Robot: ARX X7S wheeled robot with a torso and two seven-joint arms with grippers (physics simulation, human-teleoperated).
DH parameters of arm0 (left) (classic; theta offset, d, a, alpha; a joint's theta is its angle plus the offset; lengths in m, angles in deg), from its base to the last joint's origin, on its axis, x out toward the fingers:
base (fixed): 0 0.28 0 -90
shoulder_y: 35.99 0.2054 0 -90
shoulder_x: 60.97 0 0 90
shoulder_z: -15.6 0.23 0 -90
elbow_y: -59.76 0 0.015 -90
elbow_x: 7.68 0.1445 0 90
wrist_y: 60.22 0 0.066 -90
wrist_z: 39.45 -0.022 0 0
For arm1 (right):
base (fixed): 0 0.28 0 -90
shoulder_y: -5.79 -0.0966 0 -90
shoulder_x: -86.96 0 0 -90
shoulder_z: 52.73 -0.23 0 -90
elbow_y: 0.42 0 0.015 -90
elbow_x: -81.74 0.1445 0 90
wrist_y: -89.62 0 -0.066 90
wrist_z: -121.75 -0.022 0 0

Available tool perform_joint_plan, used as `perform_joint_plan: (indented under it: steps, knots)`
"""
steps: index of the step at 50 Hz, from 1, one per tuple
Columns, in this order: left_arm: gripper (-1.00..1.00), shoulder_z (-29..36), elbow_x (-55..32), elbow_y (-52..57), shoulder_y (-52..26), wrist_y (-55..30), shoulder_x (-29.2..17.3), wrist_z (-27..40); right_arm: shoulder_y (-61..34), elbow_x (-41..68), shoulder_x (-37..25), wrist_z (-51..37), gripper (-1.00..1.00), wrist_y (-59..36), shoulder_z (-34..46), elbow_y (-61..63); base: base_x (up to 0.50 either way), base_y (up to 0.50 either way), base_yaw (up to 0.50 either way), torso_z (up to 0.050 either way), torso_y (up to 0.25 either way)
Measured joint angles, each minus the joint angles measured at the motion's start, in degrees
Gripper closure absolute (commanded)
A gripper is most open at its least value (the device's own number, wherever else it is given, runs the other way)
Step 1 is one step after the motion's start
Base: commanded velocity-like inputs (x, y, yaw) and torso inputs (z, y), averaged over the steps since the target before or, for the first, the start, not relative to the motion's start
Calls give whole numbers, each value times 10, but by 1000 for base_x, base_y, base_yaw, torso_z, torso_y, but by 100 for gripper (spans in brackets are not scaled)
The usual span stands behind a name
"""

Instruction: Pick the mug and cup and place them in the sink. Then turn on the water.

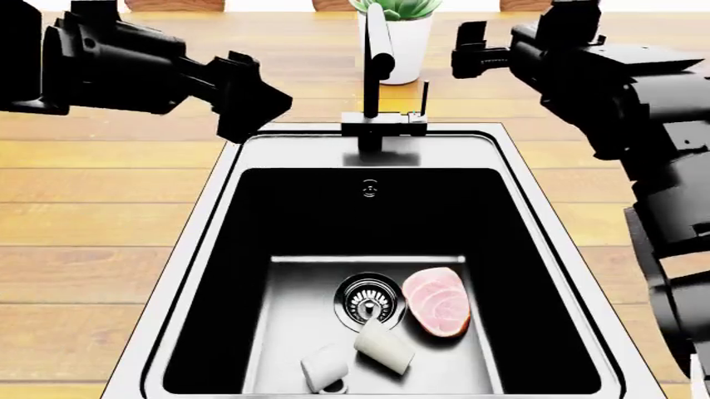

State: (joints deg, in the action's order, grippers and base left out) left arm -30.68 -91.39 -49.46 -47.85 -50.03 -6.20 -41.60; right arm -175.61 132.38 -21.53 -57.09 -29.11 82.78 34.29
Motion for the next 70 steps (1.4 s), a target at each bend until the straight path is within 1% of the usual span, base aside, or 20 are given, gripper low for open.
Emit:
perform_joint_plan:
  steps: [4,9,15,22,31,40,52,66,70]
  knots:
    - [-100,-20,-32,5,-5,-10,-16,45,-9,-42,33,18,-100,31,-13,-65,0,0,0,0,0]
    - [-100,-38,-66,6,-13,-19,-31,90,-13,-104,63,34,-100,55,-53,-117,0,0,0,0,0]
    - [-100,-55,-96,9,-27,-25,-48,127,-12,-189,95,50,-100,74,-126,-153,0,0,0,0,0]
    - [-100,-66,-113,14,-47,-28,-62,145,-13,-289,124,72,-100,79,-230,-175,0,0,0,0,0]
    - [-100,-68,-114,22,-64,-28,-71,139,-19,-389,148,95,-100,76,-344,-188,0,0,0,0,-25]
    - [-100,-60,-100,29,-74,-25,-73,114,-24,-448,160,110,-100,72,-409,-193,0,0,0,0,-145]
    - [-100,-50,-84,33,-77,-15,-72,83,-30,-484,169,122,-100,67,-447,-196,0,0,0,0,-177]
    - [-100,-43,-71,35,-76,-1,-73,58,-37,-497,172,124,-100,68,-465,-197,0,0,0,0,-181]
    - [-100,-41,-68,35,-76,2,-73,54,-38,-498,172,123,-100,69,-469,-197,0,0,0,0,0]
